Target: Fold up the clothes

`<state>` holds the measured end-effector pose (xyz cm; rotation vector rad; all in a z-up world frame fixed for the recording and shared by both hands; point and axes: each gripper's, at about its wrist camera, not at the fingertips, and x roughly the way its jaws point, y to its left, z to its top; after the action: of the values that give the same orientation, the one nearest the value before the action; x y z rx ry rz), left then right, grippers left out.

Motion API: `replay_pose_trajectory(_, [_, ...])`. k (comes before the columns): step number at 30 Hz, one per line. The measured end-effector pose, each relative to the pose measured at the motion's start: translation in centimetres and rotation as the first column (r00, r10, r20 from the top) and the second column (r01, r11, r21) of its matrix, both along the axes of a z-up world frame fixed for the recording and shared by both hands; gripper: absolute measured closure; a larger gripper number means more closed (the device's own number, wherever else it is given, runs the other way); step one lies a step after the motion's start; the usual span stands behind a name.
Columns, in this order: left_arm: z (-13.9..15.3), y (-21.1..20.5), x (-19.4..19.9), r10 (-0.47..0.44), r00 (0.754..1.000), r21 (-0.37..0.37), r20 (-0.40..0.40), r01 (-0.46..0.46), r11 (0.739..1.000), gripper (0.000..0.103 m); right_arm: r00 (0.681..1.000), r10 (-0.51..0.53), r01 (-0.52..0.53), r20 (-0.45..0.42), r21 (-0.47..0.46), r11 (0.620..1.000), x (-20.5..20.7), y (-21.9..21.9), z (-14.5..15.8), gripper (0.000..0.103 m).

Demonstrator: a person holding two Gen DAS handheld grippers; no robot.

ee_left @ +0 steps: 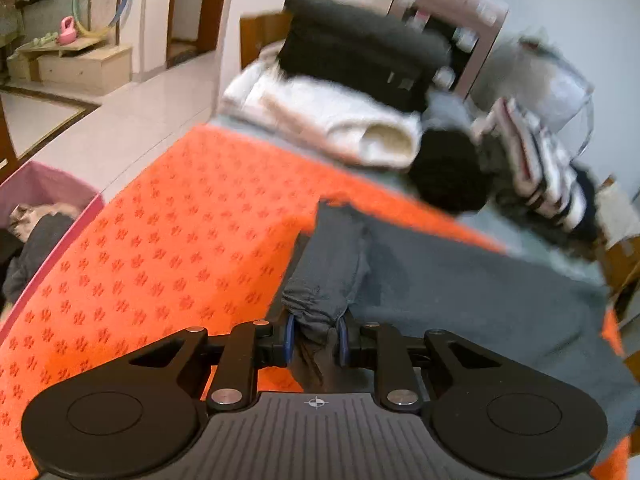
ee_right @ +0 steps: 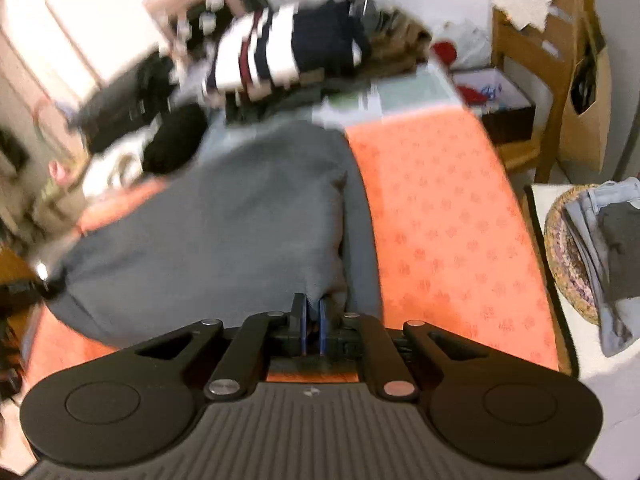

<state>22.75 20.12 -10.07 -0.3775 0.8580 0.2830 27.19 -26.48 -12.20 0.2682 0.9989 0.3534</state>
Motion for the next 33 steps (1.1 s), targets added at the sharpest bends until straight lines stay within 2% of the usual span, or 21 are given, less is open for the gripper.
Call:
replay_pose_trajectory(1, [-0.6,-0.1,-0.1,-0.004,1.0,0.01,-0.027,0.005,1.0,0.073,1.0,0.016,-0.016,-0.013,-0.024,1.0,0.1,0.2,-0.5,0.091])
replay_pose_trajectory(3, [-0.8,0.1,-0.9,0.006,1.0,0.004,-0.019,-0.006,1.0,0.066,1.0,0.017,-0.018,-0.021,-0.035,0.999,-0.1,0.0,-1.0,0.085])
replay_pose_trajectory(4, [-0.6,0.5,-1.5,0.022,1.0,-0.017,0.006,-0.022,1.0,0.062,1.0,0.006,-0.007,-0.017,-0.027,1.0,-0.4,-0.4,-1.0,0.073])
replay_pose_trajectory(6, [-0.3,1.4,-2.8,0.051,0.997,-0.064,0.054,-0.048,0.997,0.048,1.0,-0.03,0.03,-0.001,0.009,1.0,-1.0,-1.5,-0.6,0.059])
replay_pose_trajectory(10, [-0.7,2.3,-4.3,0.055,0.996,-0.145,0.076,-0.044,0.988,0.038,0.992,-0.126,0.126,-0.009,0.133,0.983,-1.2,-4.1,-0.7,0.03])
replay_pose_trajectory(14, [-1.6,2.0,-4.4,0.053,0.996,-0.204,0.067,-0.038,0.978,0.036,0.975,-0.204,0.221,-0.091,0.251,0.942,-0.4,-5.2,-2.8,0.026])
replay_pose_trajectory(18, [-2.2,1.2,-3.3,0.038,0.997,-0.226,0.071,-0.021,0.974,0.036,0.968,-0.199,0.237,-0.153,0.301,0.924,0.3,-4.1,-4.7,0.026])
replay_pose_trajectory(20, [-2.7,0.8,-2.5,0.037,0.998,-0.221,0.052,-0.025,0.975,0.036,0.969,-0.198,0.236,-0.149,0.307,0.922,0.4,-3.3,-5.0,0.026])
replay_pose_trajectory(21, [-2.9,0.5,-2.2,0.045,0.998,-0.216,0.032,-0.037,0.976,0.036,0.967,-0.204,0.241,-0.152,0.301,0.922,0.4,-3.1,-5.1,0.032])
replay_pose_trajectory(23, [-3.2,0.0,-1.6,0.057,0.998,-0.196,0.007,-0.054,0.979,0.036,0.964,-0.215,0.253,-0.156,0.291,0.923,0.6,-2.8,-5.2,0.059])
replay_pose_trajectory(24, [-3.1,-0.2,-1.4,0.06,0.998,-0.181,0.004,-0.058,0.982,0.04,0.962,-0.222,0.26,-0.158,0.29,0.921,0.6,-2.6,-5.3,0.073])
replay_pose_trajectory(25, [-3.0,-0.5,-1.3,0.064,0.998,-0.166,0.0,-0.063,0.984,0.054,0.96,-0.232,0.271,-0.159,0.302,0.914,0.5,-2.7,-5.2,0.083])
replay_pose_trajectory(28, [-1.8,-0.7,-1.2,0.074,0.997,-0.143,0.023,-0.07,0.987,0.089,0.96,-0.245,0.275,-0.132,0.312,0.909,-0.2,-2.3,-4.0,0.091])
replay_pose_trajectory(33, [1.3,-0.5,-1.5,0.102,0.992,-0.122,0.076,-0.093,0.988,0.092,0.959,-0.264,0.282,-0.099,0.335,0.899,-1.9,-1.9,-1.1,0.094])
